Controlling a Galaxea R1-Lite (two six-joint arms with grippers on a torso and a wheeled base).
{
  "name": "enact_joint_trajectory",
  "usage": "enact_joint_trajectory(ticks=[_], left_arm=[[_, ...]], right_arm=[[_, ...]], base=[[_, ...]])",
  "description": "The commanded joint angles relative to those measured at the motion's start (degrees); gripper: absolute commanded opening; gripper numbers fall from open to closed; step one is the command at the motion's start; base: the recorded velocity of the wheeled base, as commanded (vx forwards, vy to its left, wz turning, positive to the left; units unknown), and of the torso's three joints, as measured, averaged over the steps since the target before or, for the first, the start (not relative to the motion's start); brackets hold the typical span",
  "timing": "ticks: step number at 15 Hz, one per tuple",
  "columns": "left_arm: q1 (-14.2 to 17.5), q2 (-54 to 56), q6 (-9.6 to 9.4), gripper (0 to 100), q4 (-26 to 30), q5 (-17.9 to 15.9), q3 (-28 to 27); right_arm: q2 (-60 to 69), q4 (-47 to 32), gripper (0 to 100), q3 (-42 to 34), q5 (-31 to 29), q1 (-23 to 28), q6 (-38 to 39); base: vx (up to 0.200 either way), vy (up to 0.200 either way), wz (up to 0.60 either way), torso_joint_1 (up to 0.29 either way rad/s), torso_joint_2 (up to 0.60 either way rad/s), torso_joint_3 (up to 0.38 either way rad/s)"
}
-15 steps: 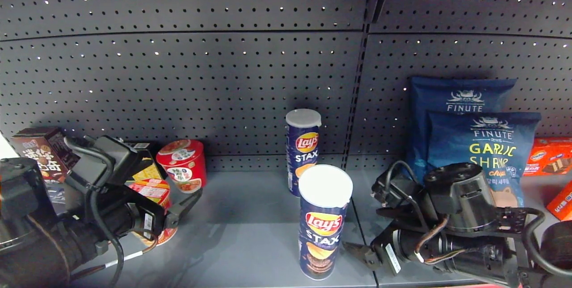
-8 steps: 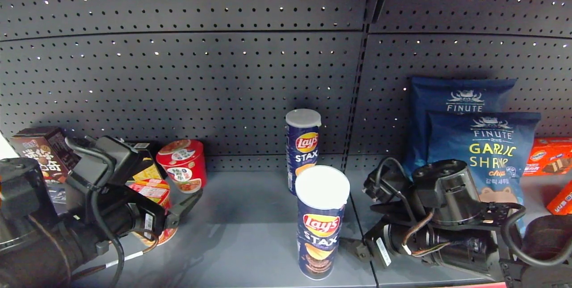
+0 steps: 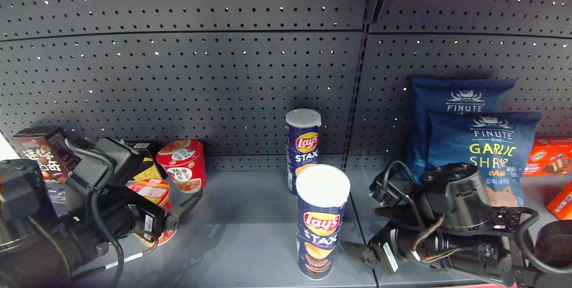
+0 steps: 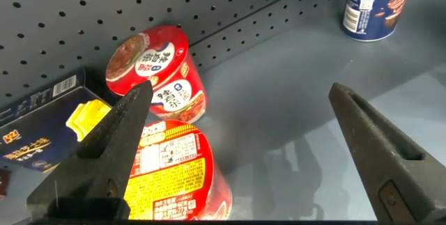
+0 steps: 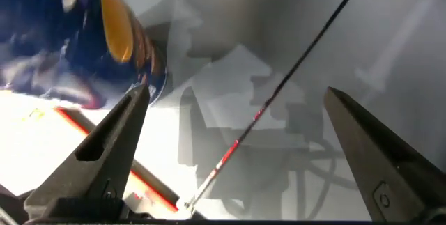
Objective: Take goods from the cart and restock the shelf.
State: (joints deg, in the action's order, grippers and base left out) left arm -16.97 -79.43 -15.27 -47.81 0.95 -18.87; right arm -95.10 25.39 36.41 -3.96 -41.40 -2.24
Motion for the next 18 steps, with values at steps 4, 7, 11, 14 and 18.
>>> enact_joint_trajectory(ticks=[4, 7, 11, 14, 18], left_arm=[[0.01, -0.02, -0.02, 100, 0.0, 0.02, 0.15], [0.09, 0.07, 0.07, 100, 0.0, 0.02, 0.15], [0.09, 0.07, -0.02, 100, 0.0, 0.02, 0.06], [0.01, -0.11, -0.02, 100, 0.0, 0.02, -0.2], [0.01, -0.02, -0.02, 100, 0.0, 0.02, 0.06]], right_arm=[[0.09, 0.1, 100, 1.38, 0.18, -2.55, -0.04], [-0.44, 0.1, 100, 1.91, 0.18, -2.37, -0.04], [0.35, 0.1, 100, 0.59, 0.09, -2.02, 0.13], [2.9, 0.1, 100, -1.7, 0.27, -2.28, 0.13], [2.46, 0.1, 100, -1.61, 0.45, -2.55, 0.13]], base=[[0.0, 0.0, 0.0, 0.0, 0.0, 0.0], [0.0, 0.0, 0.0, 0.0, 0.0, 0.0], [0.0, 0.0, 0.0, 0.0, 0.0, 0.0], [0.0, 0.0, 0.0, 0.0, 0.0, 0.0], [0.0, 0.0, 0.0, 0.0, 0.0, 0.0]])
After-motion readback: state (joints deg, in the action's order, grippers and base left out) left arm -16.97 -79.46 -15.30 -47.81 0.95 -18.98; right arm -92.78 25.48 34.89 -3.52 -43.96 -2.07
